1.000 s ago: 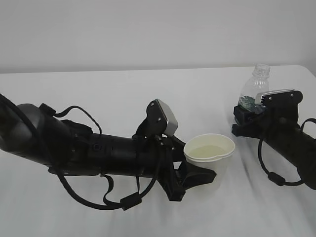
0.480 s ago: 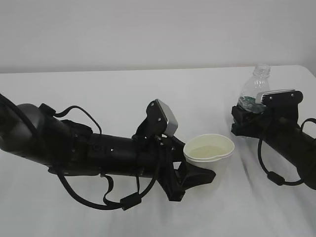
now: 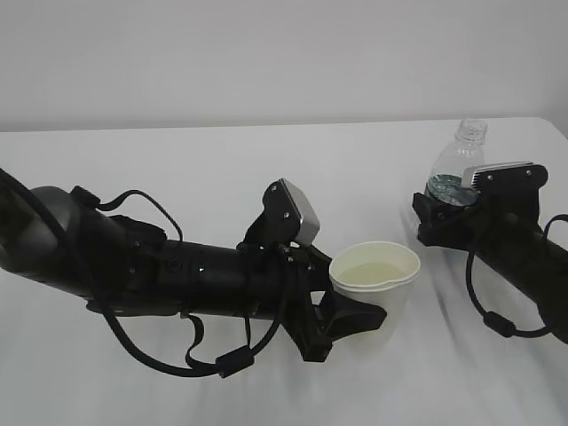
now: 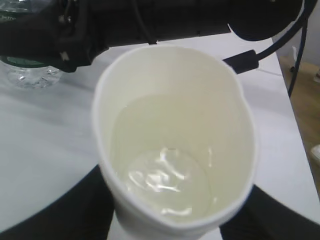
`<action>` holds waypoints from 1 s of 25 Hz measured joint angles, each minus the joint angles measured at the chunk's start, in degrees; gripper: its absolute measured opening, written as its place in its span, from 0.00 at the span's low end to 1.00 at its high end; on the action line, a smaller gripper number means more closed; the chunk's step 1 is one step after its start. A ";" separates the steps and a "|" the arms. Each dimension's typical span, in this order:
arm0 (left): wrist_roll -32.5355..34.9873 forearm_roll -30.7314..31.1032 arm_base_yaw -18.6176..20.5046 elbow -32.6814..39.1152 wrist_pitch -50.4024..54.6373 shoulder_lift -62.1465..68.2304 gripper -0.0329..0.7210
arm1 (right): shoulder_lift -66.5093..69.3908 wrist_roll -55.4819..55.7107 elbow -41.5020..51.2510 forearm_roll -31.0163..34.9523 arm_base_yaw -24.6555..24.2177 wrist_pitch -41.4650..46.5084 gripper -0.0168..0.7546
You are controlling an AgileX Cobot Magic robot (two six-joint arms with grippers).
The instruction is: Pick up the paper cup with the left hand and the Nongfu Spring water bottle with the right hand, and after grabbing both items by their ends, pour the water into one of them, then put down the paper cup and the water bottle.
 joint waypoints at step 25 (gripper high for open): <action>0.00 -0.04 0.00 0.00 0.00 0.00 0.61 | -13.09 0.11 13.46 -2.55 0.00 -0.28 0.78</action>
